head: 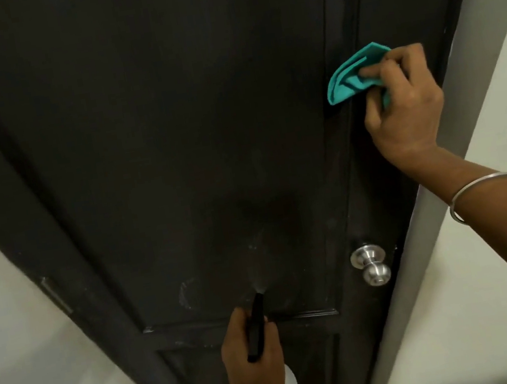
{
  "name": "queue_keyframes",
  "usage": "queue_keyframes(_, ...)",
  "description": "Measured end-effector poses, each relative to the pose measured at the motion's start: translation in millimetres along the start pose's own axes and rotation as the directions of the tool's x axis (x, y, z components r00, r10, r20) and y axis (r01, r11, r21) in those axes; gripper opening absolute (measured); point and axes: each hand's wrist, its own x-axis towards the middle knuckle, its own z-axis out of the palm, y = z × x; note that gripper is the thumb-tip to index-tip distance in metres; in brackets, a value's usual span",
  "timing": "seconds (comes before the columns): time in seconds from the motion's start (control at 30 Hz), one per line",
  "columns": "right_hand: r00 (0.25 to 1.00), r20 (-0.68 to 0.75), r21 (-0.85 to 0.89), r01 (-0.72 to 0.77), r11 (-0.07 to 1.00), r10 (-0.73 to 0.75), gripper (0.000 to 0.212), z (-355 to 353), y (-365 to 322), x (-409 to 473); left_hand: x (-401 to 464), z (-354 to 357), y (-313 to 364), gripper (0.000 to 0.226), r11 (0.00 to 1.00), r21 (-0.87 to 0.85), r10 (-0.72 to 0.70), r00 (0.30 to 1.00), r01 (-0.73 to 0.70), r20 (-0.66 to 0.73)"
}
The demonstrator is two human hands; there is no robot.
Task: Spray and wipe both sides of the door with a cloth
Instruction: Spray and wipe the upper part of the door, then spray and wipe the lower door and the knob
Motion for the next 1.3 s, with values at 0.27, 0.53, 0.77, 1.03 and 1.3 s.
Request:
queue_keyframes(0.27, 0.999, 0.006, 0.017, -0.048, 0.999, 0.048, 0.021, -1.8, -3.7, -0.2, -28.8, -19.2, -26.6, 0.006, 0.995, 0.076, -0.072, 0.996, 0.068, 0.048)
queue_keyframes(0.53, 0.997, 0.056, 0.062, -0.063, 0.996, 0.059, 0.023, -0.8, -13.0, -8.1, -35.7, -26.6, -48.2, 0.022, 0.984, 0.062, -0.168, 0.986, 0.167, 0.005)
queue_keyframes(0.77, 0.998, 0.057, 0.105, -0.011, 0.994, 0.005, 0.038, 11.5, -31.2, -26.4, -22.4, -29.5, -45.7, 0.016, 0.996, 0.025, -0.081, 0.997, 0.081, -0.004)
queue_keyframes(1.03, 0.973, 0.085, 0.095, 0.208, 0.973, -0.216, 0.033, 58.1, -63.0, -57.3, -6.8, -24.4, -59.6, 0.009, 0.999, 0.008, -0.048, 0.995, 0.049, -0.089)
queue_keyframes(1.3, 0.549, 0.549, 0.238, 0.62, 0.747, -0.63, 0.033, 99.1, -61.4, -263.6, 6.6, -36.4, -106.3, 0.017, 0.998, 0.007, -0.054, 0.995, 0.055, -0.089)
